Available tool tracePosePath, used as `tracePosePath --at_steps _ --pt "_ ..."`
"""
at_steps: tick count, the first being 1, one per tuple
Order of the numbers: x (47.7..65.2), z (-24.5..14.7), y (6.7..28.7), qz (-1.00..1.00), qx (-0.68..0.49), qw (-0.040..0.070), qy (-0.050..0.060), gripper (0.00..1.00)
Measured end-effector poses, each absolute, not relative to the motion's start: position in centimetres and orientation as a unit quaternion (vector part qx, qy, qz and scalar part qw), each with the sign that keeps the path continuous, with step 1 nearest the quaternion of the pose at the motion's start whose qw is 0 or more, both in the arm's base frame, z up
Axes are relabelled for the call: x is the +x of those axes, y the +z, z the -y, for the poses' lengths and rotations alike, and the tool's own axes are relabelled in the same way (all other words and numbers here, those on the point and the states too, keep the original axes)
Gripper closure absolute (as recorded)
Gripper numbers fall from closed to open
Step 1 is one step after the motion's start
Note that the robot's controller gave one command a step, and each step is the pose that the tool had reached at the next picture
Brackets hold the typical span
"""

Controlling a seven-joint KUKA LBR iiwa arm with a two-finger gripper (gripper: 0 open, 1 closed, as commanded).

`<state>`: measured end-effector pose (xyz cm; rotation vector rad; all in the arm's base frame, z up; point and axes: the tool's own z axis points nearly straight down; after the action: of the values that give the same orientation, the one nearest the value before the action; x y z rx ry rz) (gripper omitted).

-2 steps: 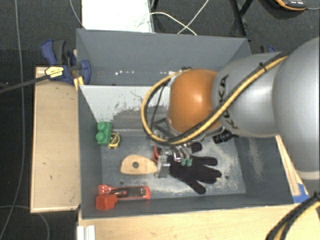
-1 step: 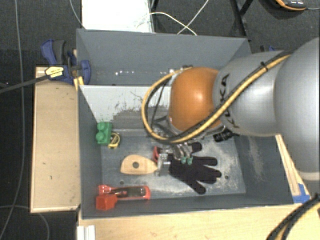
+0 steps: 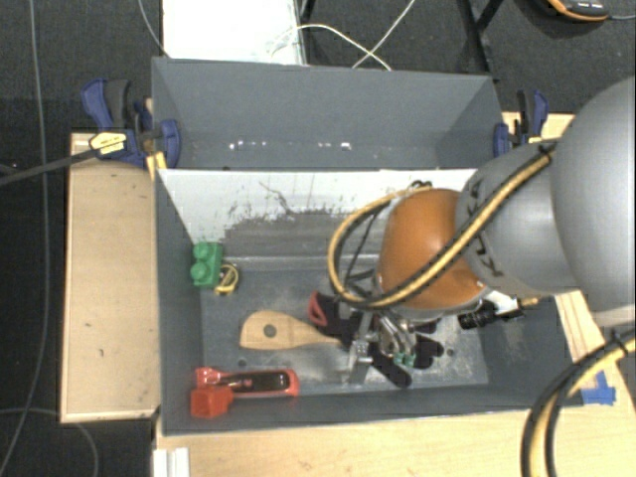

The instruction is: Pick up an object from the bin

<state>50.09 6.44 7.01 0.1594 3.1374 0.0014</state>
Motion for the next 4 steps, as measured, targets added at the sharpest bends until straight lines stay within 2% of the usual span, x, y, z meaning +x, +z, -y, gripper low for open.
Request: tracePosePath --at_steps 1,2,3,4 --pt "52.8 -5.3 7.1 -0.999 0.037 0.005 0.002 0.0" --pt "51.3 -6.1 7.1 -0.999 0.044 0.002 0.002 0.0" --pt "52.5 -5.4 7.1 -0.999 0.04 0.006 0.003 0.0" --pt "51.8 -5.9 7.1 -0.999 0.042 0.004 0.003 1.0"
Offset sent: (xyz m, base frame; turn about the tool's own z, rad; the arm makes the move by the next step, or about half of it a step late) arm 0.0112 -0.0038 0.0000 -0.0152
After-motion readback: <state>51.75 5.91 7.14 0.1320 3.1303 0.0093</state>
